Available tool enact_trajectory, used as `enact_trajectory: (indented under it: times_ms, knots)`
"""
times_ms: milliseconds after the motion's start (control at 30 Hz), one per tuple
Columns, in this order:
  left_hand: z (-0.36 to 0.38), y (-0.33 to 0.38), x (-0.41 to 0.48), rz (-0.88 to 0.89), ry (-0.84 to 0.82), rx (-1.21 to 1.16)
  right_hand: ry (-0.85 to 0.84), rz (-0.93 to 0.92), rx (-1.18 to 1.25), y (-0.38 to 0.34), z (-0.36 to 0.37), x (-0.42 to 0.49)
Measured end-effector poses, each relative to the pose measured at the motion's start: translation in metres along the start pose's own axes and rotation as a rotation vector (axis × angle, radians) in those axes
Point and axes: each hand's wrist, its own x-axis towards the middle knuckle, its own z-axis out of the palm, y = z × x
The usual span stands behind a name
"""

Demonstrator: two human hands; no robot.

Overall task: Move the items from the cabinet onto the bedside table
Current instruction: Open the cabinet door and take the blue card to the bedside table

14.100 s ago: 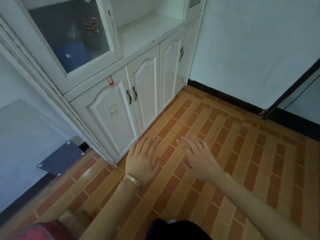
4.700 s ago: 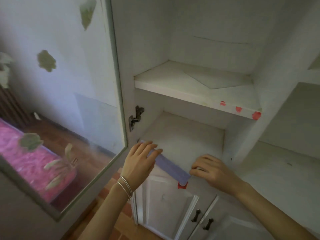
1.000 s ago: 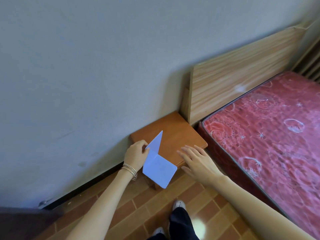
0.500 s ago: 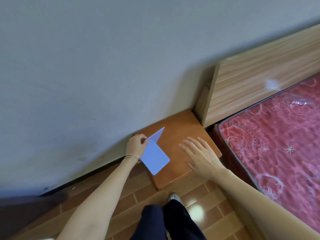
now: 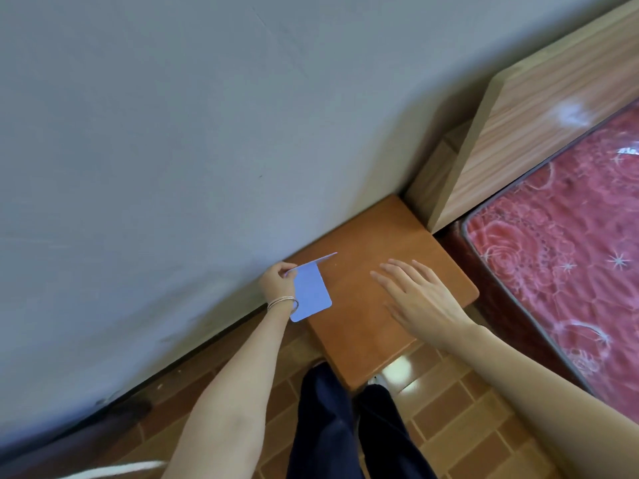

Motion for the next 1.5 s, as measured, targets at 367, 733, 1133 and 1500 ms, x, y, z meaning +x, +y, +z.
enact_trajectory:
  times_ms: [367, 733, 1133, 1500]
  knots:
    - [-0.003, -0.014, 0.045, -0.108, 0.050, -0.183, -0.029, 0.104, 0.047, -0.033, 0.032, 0.033]
    - [0.027, -0.100, 0.011, 0.710, -0.586, 0.889, -0.115, 0.198, 0.088, -0.032, 0.074, 0.035]
    - [0.075, -0.141, 0.078, 0.676, -0.740, 1.364, -0.208, 0.273, 0.109, -0.014, 0.125, 0.036]
    - [0.064, -0.122, 0.102, 0.603, -0.786, 1.316, -0.196, 0.248, 0.104, -0.014, 0.126, 0.044]
